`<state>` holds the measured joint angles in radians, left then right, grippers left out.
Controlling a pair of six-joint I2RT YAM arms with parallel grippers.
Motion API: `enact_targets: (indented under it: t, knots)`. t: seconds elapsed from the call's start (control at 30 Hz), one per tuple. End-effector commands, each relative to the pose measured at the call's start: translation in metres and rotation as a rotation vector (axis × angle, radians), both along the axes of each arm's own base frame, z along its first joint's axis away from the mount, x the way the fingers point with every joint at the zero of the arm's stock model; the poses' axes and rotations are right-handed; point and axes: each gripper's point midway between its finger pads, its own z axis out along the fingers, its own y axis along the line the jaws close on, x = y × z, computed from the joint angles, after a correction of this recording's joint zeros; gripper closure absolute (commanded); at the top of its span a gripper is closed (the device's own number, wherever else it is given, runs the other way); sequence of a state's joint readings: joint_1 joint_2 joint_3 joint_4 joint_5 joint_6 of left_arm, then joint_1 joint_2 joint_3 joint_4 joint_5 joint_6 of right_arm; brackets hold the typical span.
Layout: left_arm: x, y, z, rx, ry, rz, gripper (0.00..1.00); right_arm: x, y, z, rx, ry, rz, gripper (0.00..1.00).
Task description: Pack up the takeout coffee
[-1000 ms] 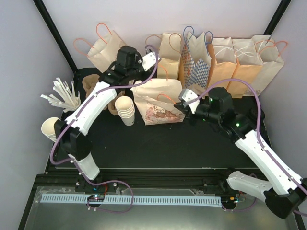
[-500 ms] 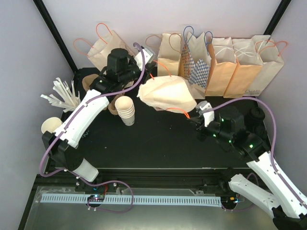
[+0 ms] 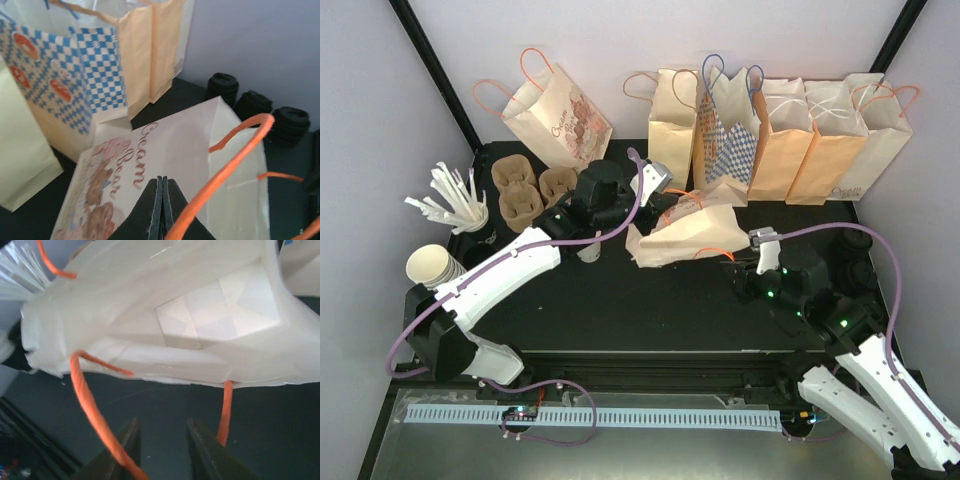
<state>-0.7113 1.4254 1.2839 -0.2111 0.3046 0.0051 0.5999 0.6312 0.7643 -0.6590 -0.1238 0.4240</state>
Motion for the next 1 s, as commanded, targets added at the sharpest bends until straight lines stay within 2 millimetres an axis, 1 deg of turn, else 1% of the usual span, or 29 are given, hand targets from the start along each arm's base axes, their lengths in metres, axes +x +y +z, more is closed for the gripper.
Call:
enact_targets:
  t: [0.0, 0.03, 0.13, 0.27, 0.37, 0.4, 0.47, 0.53, 0.57, 0.63, 0.67, 0.8, 0.83, 0.97]
  knots:
    - [-0.024, -0.011, 0.034, -0.081, -0.04, -0.057, 0.99, -0.016, -0.008, 0.028, 0.086, -0.023, -0.014, 0.64]
    - [-0.027, -0.013, 0.035, -0.08, -0.041, -0.065, 0.98, -0.02, -0.011, 0.033, 0.095, -0.031, -0.018, 0.57]
    - [-0.035, -0.017, 0.036, -0.077, -0.041, -0.085, 0.98, -0.031, -0.016, 0.048, 0.105, -0.063, 0.001, 0.5]
    - [-0.04, -0.021, 0.033, -0.066, -0.029, -0.099, 0.99, -0.036, -0.019, 0.064, 0.101, -0.109, 0.019, 0.47]
    - [-0.046, -0.024, 0.031, -0.061, -0.018, -0.113, 0.98, -0.032, -0.019, 0.077, 0.11, -0.143, 0.013, 0.48]
    - [-0.047, -0.025, 0.03, -0.06, -0.015, -0.116, 0.98, -0.03, -0.017, 0.081, 0.113, -0.154, 0.015, 0.49]
    - [-0.05, -0.027, 0.031, -0.064, -0.011, -0.122, 0.98, -0.024, -0.012, 0.087, 0.11, -0.17, 0.023, 0.55]
    - [-0.052, -0.028, 0.032, -0.069, -0.004, -0.124, 0.98, -0.016, -0.001, 0.087, 0.102, -0.184, 0.062, 0.67]
    - [-0.053, -0.029, 0.032, -0.073, 0.003, -0.126, 0.98, -0.012, 0.007, 0.089, 0.109, -0.201, 0.088, 0.75]
    - [-0.054, -0.031, 0.033, -0.081, 0.012, -0.126, 0.98, -0.003, 0.018, 0.085, 0.132, -0.205, 0.11, 0.93]
    - [-0.054, -0.032, 0.032, -0.083, 0.019, -0.126, 0.98, 0.001, 0.024, 0.082, 0.144, -0.202, 0.117, 0.98]
    - [-0.053, -0.035, 0.033, -0.093, 0.039, -0.12, 0.98, 0.017, 0.036, 0.065, 0.181, -0.206, 0.11, 0.99]
    - [-0.053, -0.035, 0.033, -0.095, 0.044, -0.119, 0.98, 0.02, 0.038, 0.054, 0.179, -0.197, 0.104, 0.99]
    - [-0.052, -0.038, 0.034, -0.104, 0.052, -0.118, 0.98, 0.029, 0.041, 0.022, 0.147, -0.177, 0.077, 0.99]
